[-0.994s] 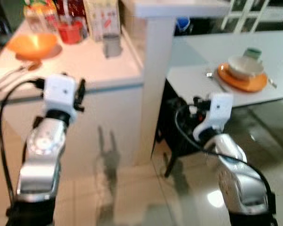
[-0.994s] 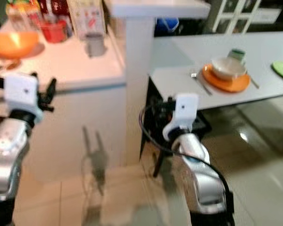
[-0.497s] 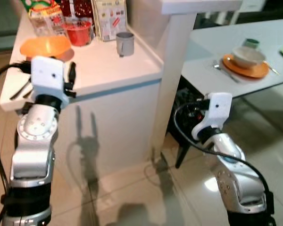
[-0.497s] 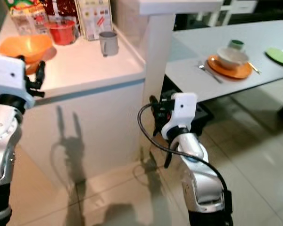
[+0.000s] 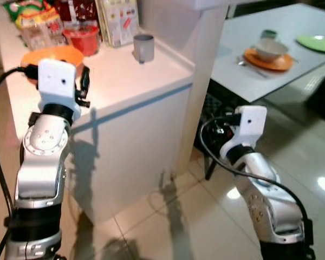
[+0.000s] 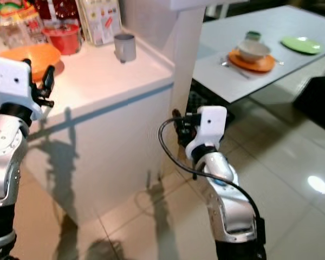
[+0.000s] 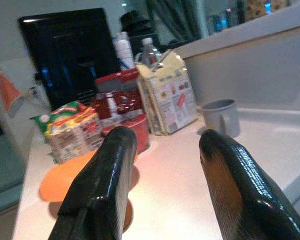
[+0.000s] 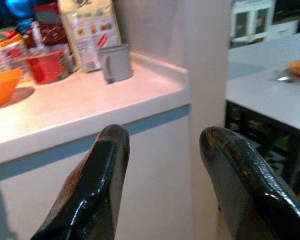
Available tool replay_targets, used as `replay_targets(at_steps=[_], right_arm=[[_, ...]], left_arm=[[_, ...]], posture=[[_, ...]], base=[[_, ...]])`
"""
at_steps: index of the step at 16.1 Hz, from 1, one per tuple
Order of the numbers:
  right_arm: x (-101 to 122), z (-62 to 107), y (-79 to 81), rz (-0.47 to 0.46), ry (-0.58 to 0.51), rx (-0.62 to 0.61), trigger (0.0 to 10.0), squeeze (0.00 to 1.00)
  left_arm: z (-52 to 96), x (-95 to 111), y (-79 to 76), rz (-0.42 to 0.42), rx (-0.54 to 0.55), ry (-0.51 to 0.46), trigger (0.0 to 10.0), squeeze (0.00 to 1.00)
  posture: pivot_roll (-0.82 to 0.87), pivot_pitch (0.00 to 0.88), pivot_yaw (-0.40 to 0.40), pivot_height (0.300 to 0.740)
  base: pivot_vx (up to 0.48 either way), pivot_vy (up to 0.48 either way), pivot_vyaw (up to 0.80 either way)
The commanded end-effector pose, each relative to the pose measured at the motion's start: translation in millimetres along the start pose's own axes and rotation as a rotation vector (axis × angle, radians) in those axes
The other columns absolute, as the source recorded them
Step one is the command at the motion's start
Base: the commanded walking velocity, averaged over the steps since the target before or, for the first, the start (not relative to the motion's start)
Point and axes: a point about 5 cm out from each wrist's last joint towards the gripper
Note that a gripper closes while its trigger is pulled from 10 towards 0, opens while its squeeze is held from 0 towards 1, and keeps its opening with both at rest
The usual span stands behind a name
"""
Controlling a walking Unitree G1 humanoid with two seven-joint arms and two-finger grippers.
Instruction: Setting the table
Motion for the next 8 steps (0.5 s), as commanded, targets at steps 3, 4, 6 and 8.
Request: replay_targets(at_steps=[3, 4, 6, 8], right_arm=[[2.7, 2.5, -8.5, 0.013, -0.010, -0.033, 10.0, 0.00], [2.8, 2.5, -8.7, 0.013, -0.010, -0.034, 10.0, 0.00], [2.8, 2.5, -8.6, 0.014, -0.011, -0.034, 10.0, 0.00], [3.1, 2.1, -8.2, 0.015, -0.011, -0.029, 10.0, 0.00]], left_arm=[[-2.0, 2.9, -7.2, 0.010, -0.020, -0.009, 10.0, 0.00], [-2.0, 2.9, -7.4, 0.011, -0.020, -0.008, 10.0, 0.00], [-2.3, 2.2, -7.2, 0.015, -0.019, -0.006, 10.0, 0.00], [-2.5, 1.7, -7.1, 0.045, -0.020, -0.009, 10.0, 0.00]], posture=[[-0.01, 0.000, 0.018, 0.740], [-0.01, 0.000, 0.018, 0.740], [-0.01, 0.000, 0.016, 0.740], [-0.01, 0.000, 0.015, 0.740]], base=[[0.000, 0.480, -0.49], [0.000, 0.480, -0.49], [0.000, 0.240, -0.49], [0.000, 0.000, -0.25]])
Point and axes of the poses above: a point about 5 cm out from each wrist's last joint towards the gripper, its own z axis pointing back from the gripper into the wrist, its own x axis along the axis of the wrist's last joint, y = z × x, and after that the axes turned 3 degrees about -z, right-handed
